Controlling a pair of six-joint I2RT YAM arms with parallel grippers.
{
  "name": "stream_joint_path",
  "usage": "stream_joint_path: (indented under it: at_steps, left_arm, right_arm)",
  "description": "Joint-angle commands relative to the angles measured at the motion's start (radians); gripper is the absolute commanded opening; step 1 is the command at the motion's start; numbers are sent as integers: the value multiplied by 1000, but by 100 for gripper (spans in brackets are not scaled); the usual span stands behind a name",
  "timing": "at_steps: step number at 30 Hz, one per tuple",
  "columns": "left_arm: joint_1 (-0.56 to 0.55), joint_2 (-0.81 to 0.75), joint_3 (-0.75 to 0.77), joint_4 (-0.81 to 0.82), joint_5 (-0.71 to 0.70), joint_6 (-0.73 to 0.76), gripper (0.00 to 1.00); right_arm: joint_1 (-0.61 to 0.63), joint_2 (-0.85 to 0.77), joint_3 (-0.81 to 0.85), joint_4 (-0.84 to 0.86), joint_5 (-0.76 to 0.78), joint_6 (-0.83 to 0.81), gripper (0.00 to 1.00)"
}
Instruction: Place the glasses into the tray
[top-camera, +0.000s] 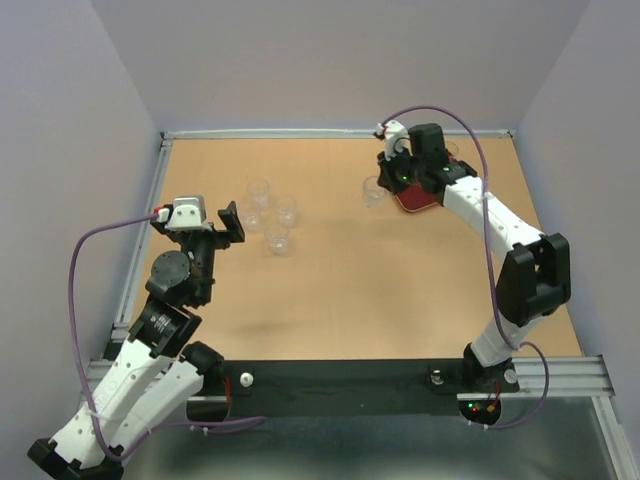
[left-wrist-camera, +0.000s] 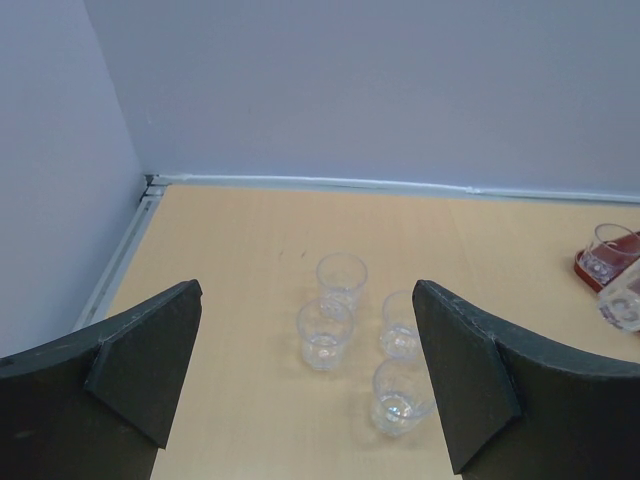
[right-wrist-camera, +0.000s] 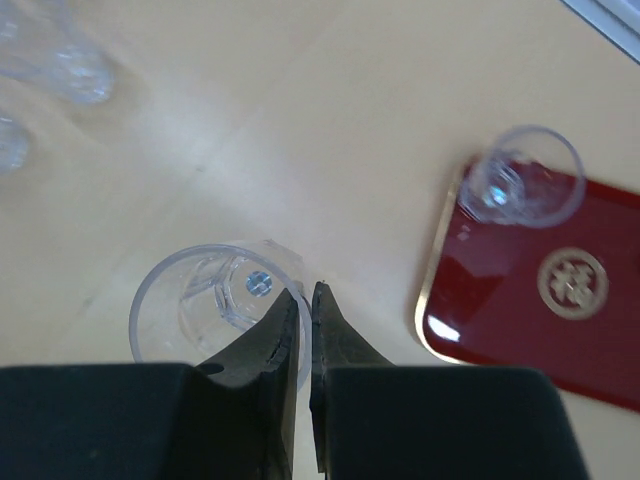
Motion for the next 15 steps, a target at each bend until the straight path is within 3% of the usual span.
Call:
stream_joint_path:
  at_steps: [1, 8, 15]
  left_arm:
    - [5, -15, -7, 42, 4, 0, 99]
    - [5, -12, -6, 43, 13, -1, 99]
    - [5, -11, -6, 43, 17, -3, 99]
  right_arm:
    - [-130, -94, -76, 29, -6, -15, 0]
    - [-364, -161, -182, 96, 16, 45, 0]
    - [-513, -83, -163, 191, 48, 116, 0]
